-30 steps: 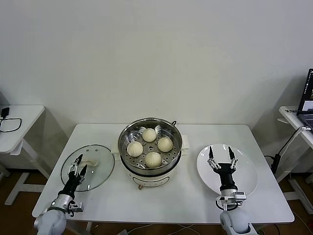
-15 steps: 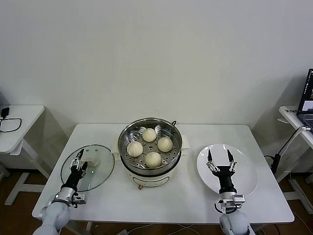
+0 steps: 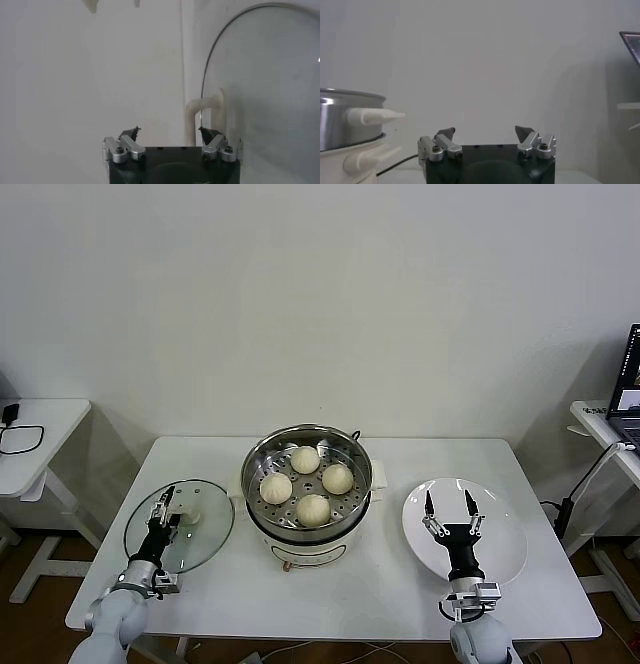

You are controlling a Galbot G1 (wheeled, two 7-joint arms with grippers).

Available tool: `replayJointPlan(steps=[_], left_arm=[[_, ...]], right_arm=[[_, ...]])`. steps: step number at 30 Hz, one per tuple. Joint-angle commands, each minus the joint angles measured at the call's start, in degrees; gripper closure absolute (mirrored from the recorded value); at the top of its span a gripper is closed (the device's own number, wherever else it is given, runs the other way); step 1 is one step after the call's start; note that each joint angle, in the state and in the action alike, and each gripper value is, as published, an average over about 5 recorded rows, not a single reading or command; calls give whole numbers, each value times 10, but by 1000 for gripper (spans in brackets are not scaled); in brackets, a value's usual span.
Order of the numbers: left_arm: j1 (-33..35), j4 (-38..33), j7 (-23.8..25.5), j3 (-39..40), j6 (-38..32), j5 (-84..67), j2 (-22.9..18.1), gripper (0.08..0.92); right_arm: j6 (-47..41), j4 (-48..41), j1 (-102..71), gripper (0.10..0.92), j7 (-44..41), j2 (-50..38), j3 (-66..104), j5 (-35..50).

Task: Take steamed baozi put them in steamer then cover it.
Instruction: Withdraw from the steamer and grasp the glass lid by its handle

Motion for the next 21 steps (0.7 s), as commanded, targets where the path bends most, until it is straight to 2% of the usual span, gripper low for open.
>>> replayJointPlan(steps=[1, 12, 17, 21], left_arm=[[-6, 8, 4, 2, 4, -4, 0, 305], [-7, 11, 8, 1, 5, -5, -1, 625], [-1, -10, 14, -5, 9, -16, 1, 766], [14, -61, 22, -19, 18, -36, 8, 813]], right_arm=[[0, -2, 2, 203, 0, 1, 0, -3], [0, -2, 5, 203, 3, 2, 2, -8], [0, 0, 5, 203, 4, 1, 2, -9], [1, 0, 7, 203, 4, 2, 0, -11]])
